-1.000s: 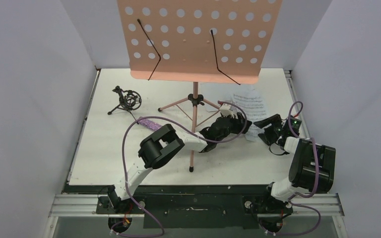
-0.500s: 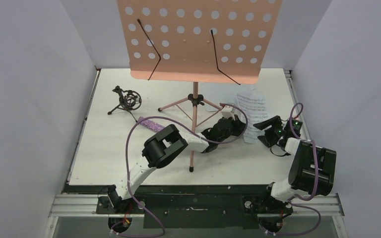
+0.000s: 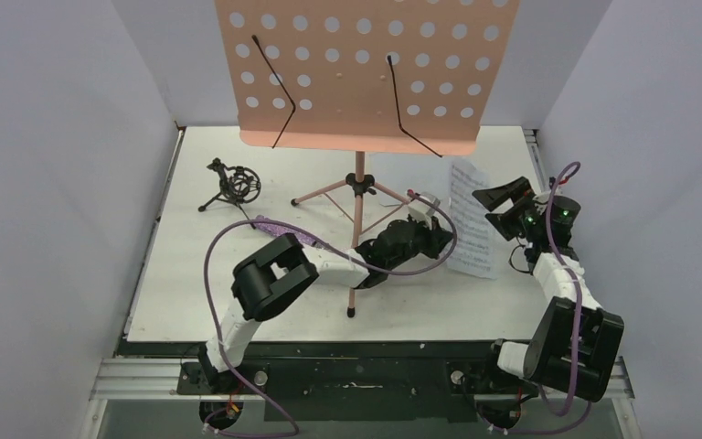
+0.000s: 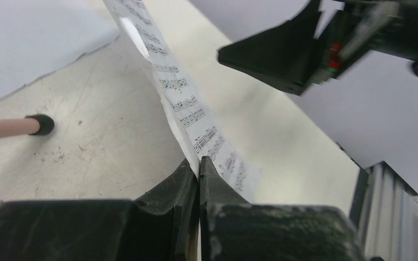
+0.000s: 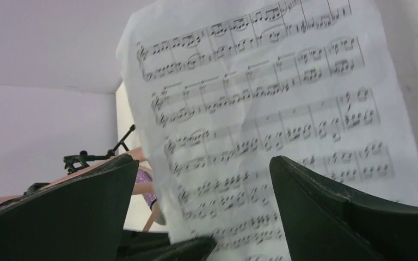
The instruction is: Set up the instrument practice props
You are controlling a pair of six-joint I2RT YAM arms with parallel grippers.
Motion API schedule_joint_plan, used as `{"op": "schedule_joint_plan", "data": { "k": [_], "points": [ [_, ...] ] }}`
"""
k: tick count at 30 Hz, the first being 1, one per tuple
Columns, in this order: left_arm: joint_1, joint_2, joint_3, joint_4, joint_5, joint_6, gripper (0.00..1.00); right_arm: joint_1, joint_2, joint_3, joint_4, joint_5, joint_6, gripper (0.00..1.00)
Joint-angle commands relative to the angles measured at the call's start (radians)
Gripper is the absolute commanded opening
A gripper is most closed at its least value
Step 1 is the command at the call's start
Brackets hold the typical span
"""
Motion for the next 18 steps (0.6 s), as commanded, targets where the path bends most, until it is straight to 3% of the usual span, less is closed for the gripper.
{"op": "schedule_joint_plan", "data": {
  "k": [1,4,7,18],
  "points": [
    [-0.013,-0.209,-0.101,0.098,0.055,0.111,0.00,0.015,-0.048,0.056,0.112,-0.057,0.000,0.98],
    [-0.025,-0.293,-0.158,0.079,0.100,0.146,0.00,0.032,-0.047,0.073,0.130,-0.071,0.008,1.00],
    [-0.035,-0.379,-0.235,0.067,0.104,0.156,0.00,0.052,-0.049,0.102,0.109,-0.076,-0.012,0.94],
    [-0.030,-0.807,-0.666,0.054,0.073,0.113,0.00,0.164,-0.064,0.104,0.022,-0.067,-0.102,0.90]
  ]
}}
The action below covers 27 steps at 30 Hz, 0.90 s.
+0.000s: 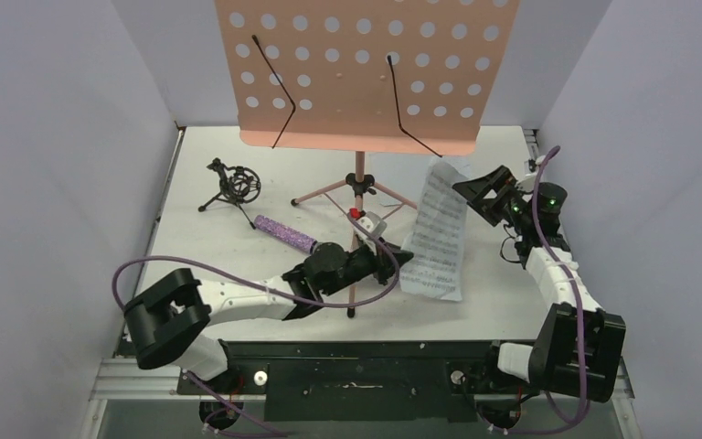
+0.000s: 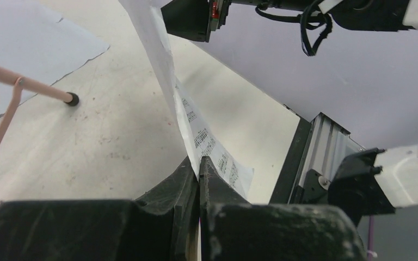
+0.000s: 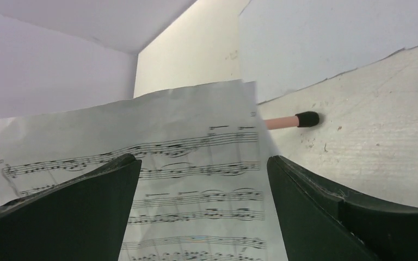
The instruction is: Set up the instrument practice props
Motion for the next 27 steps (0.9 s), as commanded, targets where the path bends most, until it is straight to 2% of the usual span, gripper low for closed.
{"op": "schedule_joint_plan", "data": {
  "k": [1,5,11,18,21,27],
  "points": [
    [0.002,-0.203,-0.141,0.006,-0.024,-0.018,0.00,0.045,-0.035,0.017,-0.058,0.000,-0.112,0.90],
    [0.002,-0.381,-0.272,-0.065,-0.088,-0.063,0.00,0.059,-0.052,-0.040,-0.132,0.010,-0.186,0.90],
    [0.004,-0.621,-0.403,-0.166,-0.192,-0.125,0.00,0.104,-0.038,-0.119,-0.115,-0.022,-0.235,0.90],
    [0.014,-0.725,-0.492,-0.144,-0.269,-0.167,0.00,0.213,0.061,-0.134,-0.066,-0.070,-0.296,0.90],
    [0.019,-0.735,-0.485,-0.152,-0.267,-0.157,0.00,0.255,0.100,-0.179,0.046,-0.096,-0.252,0.90],
    [0.024,-0.767,-0.499,-0.111,-0.268,-0.153,0.00,0.284,0.217,-0.228,0.420,-0.225,-0.077,0.90]
  ]
}}
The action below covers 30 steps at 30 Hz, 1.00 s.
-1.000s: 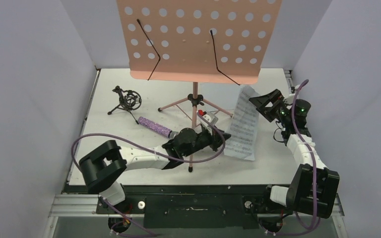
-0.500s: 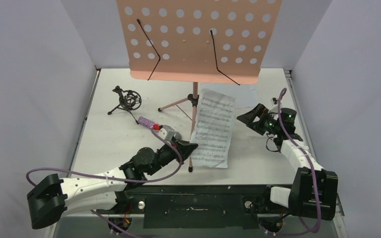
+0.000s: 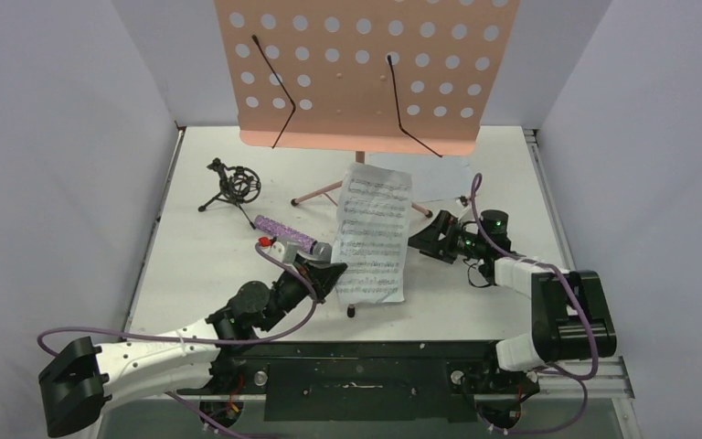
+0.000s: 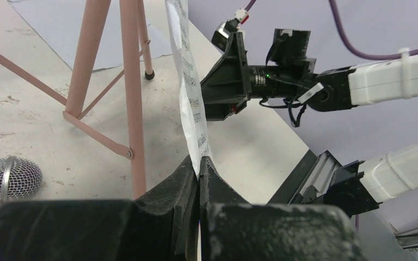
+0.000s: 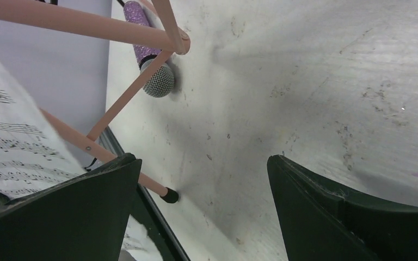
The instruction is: Set up the instrument practice props
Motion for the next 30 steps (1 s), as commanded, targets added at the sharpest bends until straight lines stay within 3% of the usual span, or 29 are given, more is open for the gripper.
{"op": "schedule_joint_plan", "data": {
  "k": [1,8,11,14,18,24,30],
  "points": [
    [0.009,-0.047,-0.009,0.079,-0.004,-0.012,0.00,0.021,0.086,-0.020,0.422,-0.123,0.141,0.90],
    [0.015,-0.116,-0.063,0.148,0.010,-0.066,0.00,0.077,0.157,-0.126,1.094,-0.133,0.533,0.90],
    [0.017,-0.158,-0.075,0.149,0.005,-0.065,0.00,0.081,0.155,-0.146,1.209,-0.124,0.603,0.90],
    [0.017,-0.191,-0.080,0.140,-0.002,-0.059,0.00,0.081,0.124,-0.143,1.214,-0.124,0.623,0.90],
    [0.019,-0.236,-0.082,0.107,-0.005,-0.042,0.00,0.081,0.015,-0.103,1.006,-0.108,0.529,0.90],
    [0.020,-0.286,-0.083,0.043,-0.019,-0.033,0.00,0.076,-0.207,0.035,0.255,0.013,0.130,0.90],
    [0.024,-0.313,-0.071,-0.013,-0.013,-0.010,0.00,0.076,-0.291,0.058,0.101,0.041,0.095,0.90]
  ]
}}
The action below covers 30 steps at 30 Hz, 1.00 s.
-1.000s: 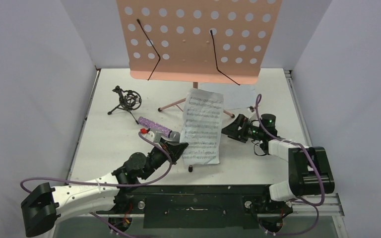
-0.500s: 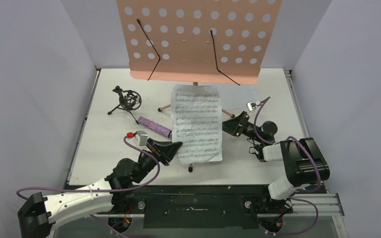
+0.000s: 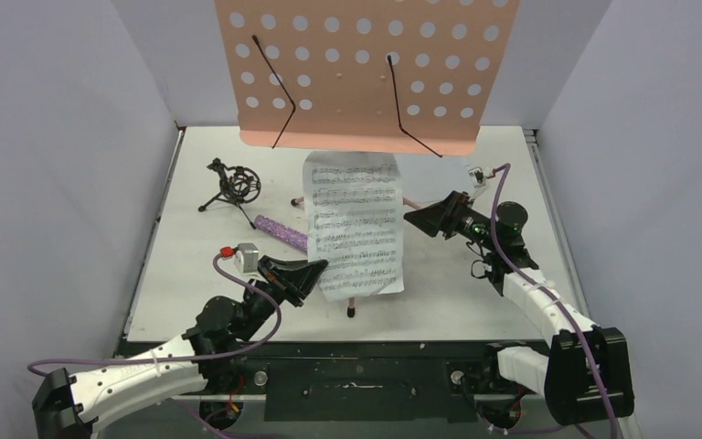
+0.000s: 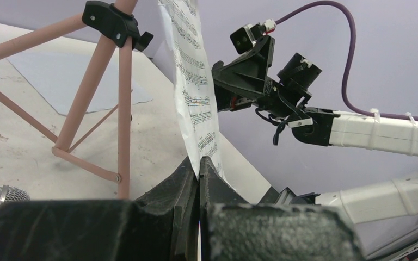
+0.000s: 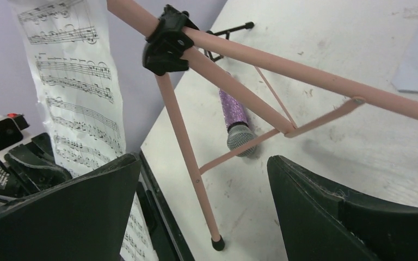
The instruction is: Set up the instrument practice props
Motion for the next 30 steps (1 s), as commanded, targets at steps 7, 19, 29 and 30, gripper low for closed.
{"op": "schedule_joint_plan", "data": {
  "k": [7,19,29,30],
  "points": [
    [0.008,-0.018,-0.003,0.004,-0.003,0.035,0.00,0.057,-0.058,0.224,-0.671,0.332,-0.337,0.90],
    [0.008,0.014,-0.023,0.053,-0.033,0.018,0.00,0.092,-0.030,0.357,-0.841,0.437,-0.487,0.90],
    [0.008,-0.023,-0.058,0.104,-0.014,0.014,0.00,0.091,-0.012,0.192,-0.335,0.025,-0.201,0.90],
    [0.007,-0.029,-0.062,0.106,-0.014,0.012,0.00,0.092,-0.007,0.174,-0.289,0.007,-0.168,0.90]
  ]
}}
